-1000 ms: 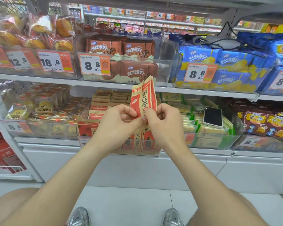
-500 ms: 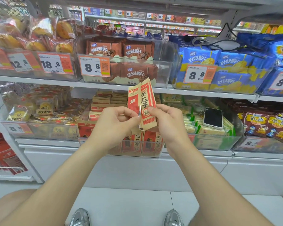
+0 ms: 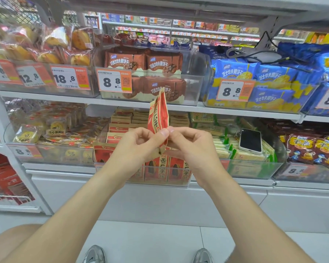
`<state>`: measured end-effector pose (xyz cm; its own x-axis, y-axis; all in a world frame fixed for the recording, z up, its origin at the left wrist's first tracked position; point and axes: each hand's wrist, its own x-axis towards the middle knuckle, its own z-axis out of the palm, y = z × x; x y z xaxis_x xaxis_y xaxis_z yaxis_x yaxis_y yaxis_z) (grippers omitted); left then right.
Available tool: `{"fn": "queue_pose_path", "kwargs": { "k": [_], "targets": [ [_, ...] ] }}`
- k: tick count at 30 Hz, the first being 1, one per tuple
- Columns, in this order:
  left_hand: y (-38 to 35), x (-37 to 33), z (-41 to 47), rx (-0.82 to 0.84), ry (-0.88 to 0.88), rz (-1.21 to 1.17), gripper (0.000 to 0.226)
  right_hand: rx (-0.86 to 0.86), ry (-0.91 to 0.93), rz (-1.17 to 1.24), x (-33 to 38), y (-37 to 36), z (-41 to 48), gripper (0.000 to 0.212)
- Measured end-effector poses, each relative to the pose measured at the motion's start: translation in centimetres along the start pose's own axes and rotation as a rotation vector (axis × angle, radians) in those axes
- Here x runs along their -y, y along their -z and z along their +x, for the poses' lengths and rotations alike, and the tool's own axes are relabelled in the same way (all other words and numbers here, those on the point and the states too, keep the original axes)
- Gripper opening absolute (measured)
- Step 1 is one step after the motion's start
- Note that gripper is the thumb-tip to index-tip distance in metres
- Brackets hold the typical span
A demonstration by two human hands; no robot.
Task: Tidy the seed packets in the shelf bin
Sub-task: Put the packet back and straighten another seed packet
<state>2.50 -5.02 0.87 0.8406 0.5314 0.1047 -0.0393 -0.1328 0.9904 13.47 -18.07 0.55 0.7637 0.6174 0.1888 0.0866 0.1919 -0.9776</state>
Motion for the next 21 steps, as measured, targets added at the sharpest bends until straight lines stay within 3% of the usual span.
{"fn": "queue_pose_path", "kwargs": {
  "k": [9,17,21],
  "targets": [
    [1.1,0.8,0.5,0.004,-0.002,-0.024,0.038,-0.033,0.201,-0.405,-1.5,-0.4,1.0,0.019],
    [1.3,0.1,0.1,0.009,0.005,-0.175,0.03,-0.019,0.189,-0.311,-1.6,-1.0,0.8,0.018],
    [1.5,0.3,0.4,-0.016,-0.022,-0.187,0.037,0.008,0.238,-0.348,-1.1,-1.2,0.5,0.017]
  ]
}}
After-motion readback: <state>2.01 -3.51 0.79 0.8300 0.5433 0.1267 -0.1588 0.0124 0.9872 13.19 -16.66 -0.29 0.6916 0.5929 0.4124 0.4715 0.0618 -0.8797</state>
